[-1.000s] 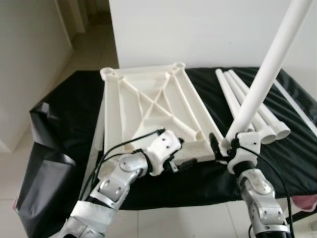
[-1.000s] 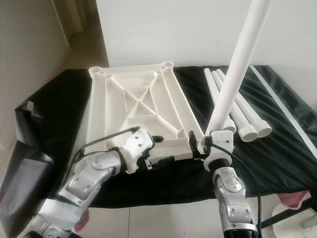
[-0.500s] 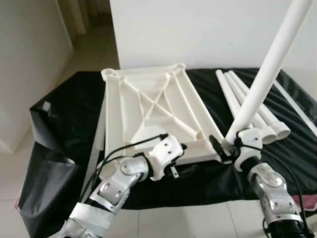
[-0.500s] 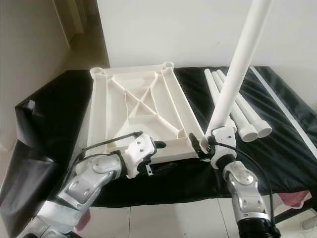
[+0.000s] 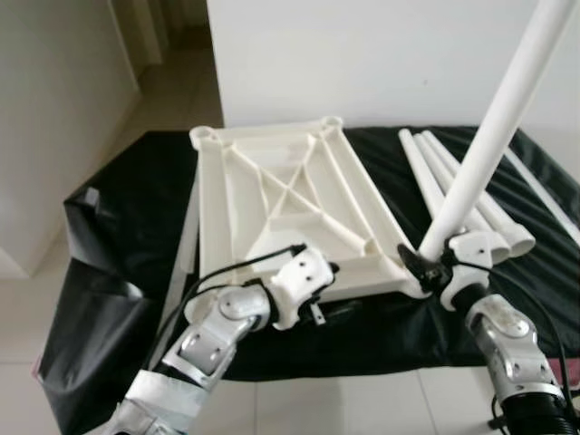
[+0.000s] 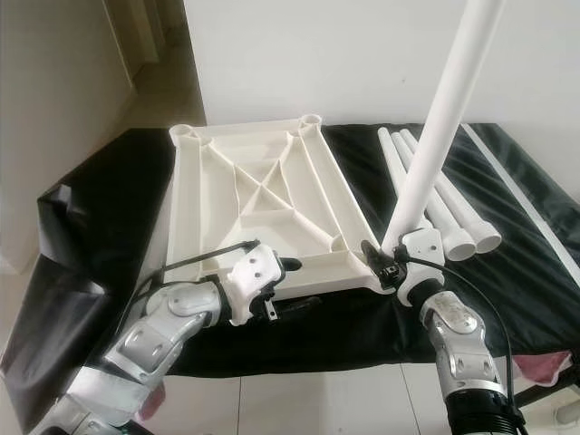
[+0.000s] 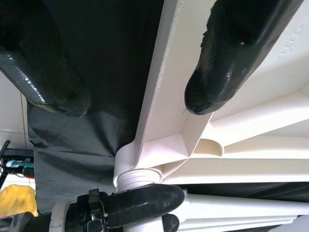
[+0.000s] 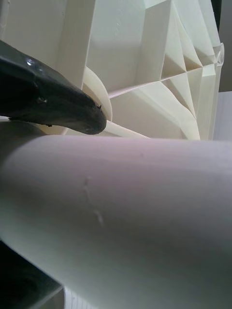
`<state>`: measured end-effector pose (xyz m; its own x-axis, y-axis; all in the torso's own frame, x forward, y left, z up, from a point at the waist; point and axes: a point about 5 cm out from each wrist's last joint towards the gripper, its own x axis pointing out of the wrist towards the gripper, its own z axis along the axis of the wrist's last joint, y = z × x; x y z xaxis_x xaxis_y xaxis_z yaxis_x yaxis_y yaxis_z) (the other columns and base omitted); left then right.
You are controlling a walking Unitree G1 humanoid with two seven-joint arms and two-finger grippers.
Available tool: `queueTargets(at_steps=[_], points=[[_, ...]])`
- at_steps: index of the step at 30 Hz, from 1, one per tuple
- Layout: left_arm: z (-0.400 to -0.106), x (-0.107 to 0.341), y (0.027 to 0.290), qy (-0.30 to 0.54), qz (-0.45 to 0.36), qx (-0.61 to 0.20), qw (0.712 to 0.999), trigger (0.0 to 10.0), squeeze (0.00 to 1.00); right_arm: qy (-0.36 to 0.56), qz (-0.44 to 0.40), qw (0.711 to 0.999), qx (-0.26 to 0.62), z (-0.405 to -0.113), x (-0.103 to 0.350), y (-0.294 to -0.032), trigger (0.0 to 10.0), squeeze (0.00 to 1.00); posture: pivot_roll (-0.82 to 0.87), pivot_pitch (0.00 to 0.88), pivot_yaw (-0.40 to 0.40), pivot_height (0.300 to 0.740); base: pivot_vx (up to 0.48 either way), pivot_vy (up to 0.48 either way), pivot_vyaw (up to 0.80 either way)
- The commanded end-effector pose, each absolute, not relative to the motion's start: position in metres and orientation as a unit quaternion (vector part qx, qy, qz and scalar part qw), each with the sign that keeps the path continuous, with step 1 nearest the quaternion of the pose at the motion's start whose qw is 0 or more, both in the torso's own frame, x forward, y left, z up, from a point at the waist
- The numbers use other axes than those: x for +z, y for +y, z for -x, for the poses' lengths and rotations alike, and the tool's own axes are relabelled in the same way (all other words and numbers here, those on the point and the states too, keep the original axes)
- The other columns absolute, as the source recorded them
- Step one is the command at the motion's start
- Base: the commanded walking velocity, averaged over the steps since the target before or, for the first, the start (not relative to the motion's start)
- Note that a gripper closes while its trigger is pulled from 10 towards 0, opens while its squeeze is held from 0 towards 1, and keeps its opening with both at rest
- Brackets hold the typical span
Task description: Building children table
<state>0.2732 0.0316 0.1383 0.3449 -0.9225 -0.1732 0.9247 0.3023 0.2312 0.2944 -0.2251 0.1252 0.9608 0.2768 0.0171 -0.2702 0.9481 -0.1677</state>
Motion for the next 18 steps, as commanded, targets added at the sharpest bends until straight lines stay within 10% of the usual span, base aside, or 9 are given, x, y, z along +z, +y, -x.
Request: queueTargets(at_steps=[1, 18], points=[[-0.273, 0.14, 0.03, 0.005, -0.153, -0.58, 0.8, 10.0, 0.0, -0.014, 0.074, 0.99, 0.12, -0.295, 0.122, -0.231, 10.0, 0.0, 0.02, 0.0, 0.008, 0.74, 0.0, 0.0, 0.0], [-0.271, 0.139, 0.034, 0.007, -0.138, -0.574, 0.807, 10.0, 0.0, 0.006, -0.005, 1.0, -0.017, -0.297, 0.107, -0.209, 10.0, 0.0, 0.04, 0.0, -0.008, 0.74, 0.0, 0.0, 0.0]])
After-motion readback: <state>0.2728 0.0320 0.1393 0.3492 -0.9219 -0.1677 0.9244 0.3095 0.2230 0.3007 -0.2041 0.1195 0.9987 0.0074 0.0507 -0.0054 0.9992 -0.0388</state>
